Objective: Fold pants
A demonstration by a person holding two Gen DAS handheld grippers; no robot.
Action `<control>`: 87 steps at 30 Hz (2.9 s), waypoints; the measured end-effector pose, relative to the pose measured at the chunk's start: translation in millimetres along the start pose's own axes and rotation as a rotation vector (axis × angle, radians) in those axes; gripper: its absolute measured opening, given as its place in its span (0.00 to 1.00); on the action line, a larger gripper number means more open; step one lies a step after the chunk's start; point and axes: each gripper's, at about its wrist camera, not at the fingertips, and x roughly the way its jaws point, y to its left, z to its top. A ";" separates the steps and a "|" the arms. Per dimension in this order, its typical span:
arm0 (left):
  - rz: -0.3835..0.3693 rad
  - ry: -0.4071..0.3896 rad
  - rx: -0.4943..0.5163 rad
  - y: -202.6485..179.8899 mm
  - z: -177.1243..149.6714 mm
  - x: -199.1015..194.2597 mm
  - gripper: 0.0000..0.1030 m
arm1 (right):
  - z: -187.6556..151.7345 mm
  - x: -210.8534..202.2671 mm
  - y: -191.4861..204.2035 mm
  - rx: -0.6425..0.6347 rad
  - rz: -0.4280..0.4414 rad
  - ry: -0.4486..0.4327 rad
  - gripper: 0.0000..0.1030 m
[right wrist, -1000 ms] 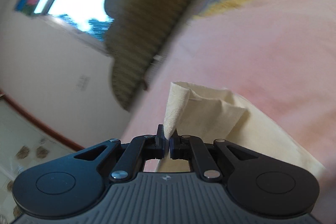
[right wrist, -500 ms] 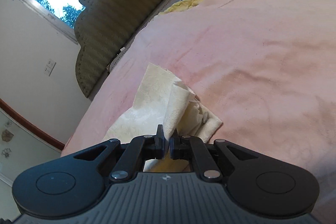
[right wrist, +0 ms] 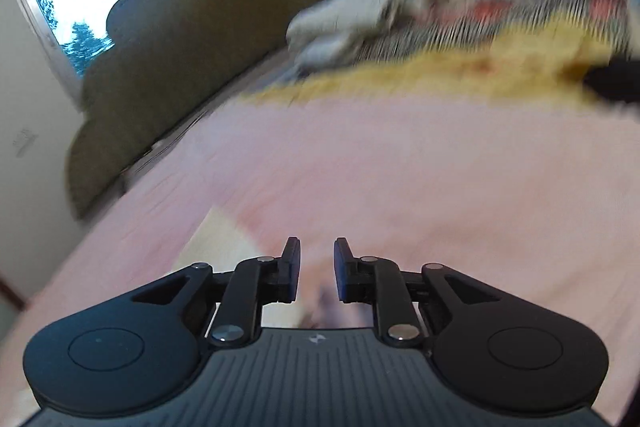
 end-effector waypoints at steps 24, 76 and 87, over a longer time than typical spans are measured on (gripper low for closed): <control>0.332 0.137 -0.133 76.4 -51.1 17.7 0.91 | -26.3 79.9 71.2 -0.175 0.212 0.309 0.18; -0.266 0.008 -1.056 167.8 -50.2 1.3 0.99 | -27.6 43.9 68.9 -0.037 0.307 0.075 0.14; -0.471 0.029 -1.199 144.3 -38.6 52.4 0.99 | -90.3 -20.2 178.7 -0.556 0.437 0.003 0.14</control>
